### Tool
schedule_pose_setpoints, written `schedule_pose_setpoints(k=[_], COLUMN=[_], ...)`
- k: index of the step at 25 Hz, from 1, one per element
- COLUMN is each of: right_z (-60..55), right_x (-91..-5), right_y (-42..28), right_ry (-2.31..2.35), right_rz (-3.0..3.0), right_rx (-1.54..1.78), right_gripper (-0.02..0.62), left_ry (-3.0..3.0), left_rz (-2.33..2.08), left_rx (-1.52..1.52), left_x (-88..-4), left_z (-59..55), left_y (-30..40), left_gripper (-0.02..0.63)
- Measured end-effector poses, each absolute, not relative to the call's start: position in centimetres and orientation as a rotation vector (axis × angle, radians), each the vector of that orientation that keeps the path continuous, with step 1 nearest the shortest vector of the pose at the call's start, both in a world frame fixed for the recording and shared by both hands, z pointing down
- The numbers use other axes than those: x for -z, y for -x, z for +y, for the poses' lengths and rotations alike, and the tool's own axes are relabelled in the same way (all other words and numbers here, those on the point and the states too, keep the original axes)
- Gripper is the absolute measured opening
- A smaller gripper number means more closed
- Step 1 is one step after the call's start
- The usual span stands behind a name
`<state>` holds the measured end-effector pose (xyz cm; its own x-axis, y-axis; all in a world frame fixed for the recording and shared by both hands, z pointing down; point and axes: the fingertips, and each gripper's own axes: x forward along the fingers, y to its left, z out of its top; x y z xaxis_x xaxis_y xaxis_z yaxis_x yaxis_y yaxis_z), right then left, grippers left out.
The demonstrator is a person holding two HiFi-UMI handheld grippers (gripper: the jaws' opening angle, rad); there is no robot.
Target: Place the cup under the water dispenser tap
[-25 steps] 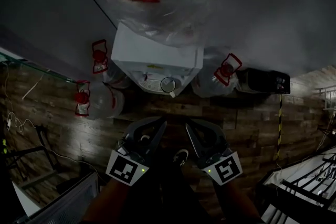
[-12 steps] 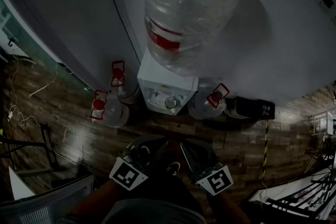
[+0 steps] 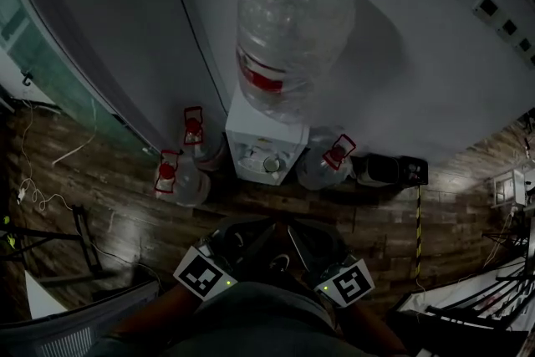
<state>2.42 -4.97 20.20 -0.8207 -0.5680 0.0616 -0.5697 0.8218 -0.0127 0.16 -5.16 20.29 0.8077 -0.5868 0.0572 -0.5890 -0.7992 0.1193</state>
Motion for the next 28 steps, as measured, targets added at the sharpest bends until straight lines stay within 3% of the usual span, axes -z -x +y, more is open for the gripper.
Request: schedule_pose_setpoints(k=[28], right_z=[-7.9], right_x=[-15.1], right_y=[-1.6], right_ry=[-0.986], right_rz=[-3.02], right_rx=[-0.015], right_gripper=[0.014], left_ry=[-2.958], left_rz=[-0.9], left_rx=[-0.012], left_x=[-16.3], left_z=[-8.2], left_y=[0.7], left_gripper=[0.006])
